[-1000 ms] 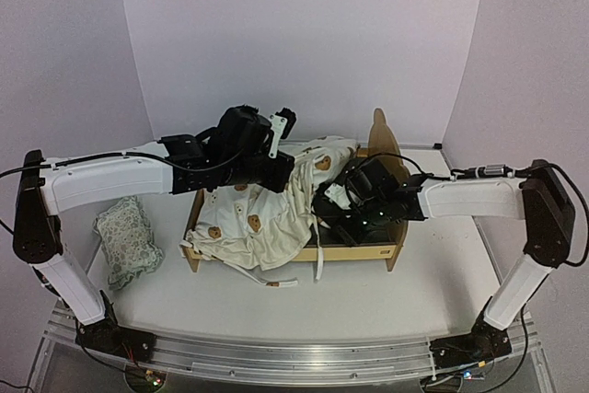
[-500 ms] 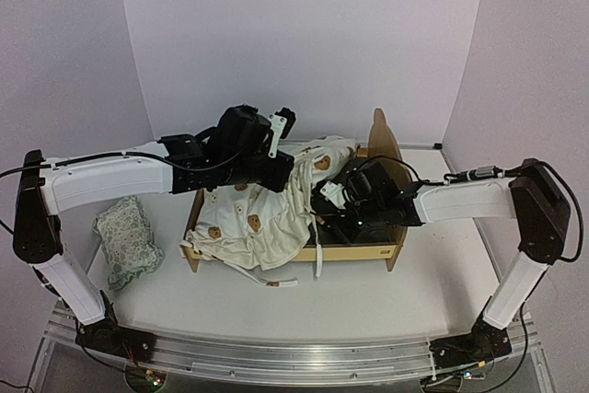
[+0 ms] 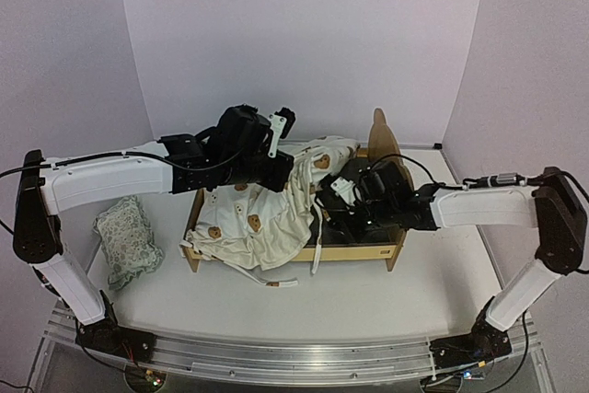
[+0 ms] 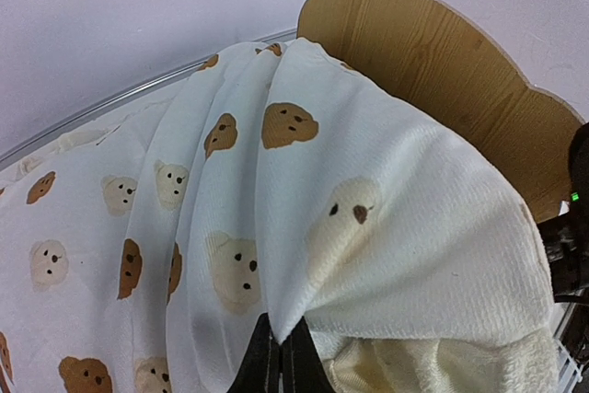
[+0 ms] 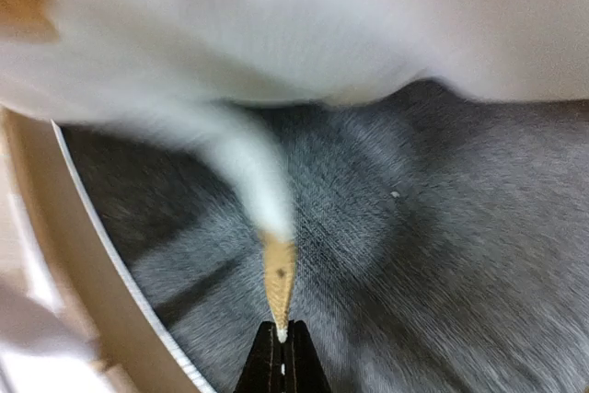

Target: Set up the pet bed

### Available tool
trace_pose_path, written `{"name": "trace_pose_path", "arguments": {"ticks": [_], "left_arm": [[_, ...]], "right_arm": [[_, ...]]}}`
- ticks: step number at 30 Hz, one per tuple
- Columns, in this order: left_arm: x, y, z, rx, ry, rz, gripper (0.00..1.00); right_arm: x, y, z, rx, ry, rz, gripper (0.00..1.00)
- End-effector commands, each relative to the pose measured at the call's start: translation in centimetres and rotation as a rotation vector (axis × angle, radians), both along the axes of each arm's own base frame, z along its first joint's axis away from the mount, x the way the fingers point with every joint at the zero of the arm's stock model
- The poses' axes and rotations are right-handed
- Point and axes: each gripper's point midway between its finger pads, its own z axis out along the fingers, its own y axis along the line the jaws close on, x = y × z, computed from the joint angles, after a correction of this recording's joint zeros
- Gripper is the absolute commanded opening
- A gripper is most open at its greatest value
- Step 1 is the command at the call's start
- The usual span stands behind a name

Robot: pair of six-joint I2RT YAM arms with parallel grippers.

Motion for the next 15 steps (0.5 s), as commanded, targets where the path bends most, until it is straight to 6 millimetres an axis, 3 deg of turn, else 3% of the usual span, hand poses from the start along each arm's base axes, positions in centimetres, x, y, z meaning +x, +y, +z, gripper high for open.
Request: {"name": "trace_pose_path", "arguments": {"ticks": [1, 6, 15], "left_arm": [[-0.1, 0.7, 3.0, -0.055, -0.03, 0.008, 0.0], [-0.1, 0.5, 2.7, -0.056, -0.025, -0.001, 0.0], [-0.2, 0.0, 2.5, -0.061, -0.015, -0.014, 0.0]], "right_arm": [[-0.6, -1.0, 4.1, 0.097, 0.033, -0.102, 0.0], [-1.2, -1.8, 5.1, 0.124, 0.083, -0.164, 0.0], [-1.8, -2.1, 1.9, 0.08, 0.098, -0.135, 0.0]]}}
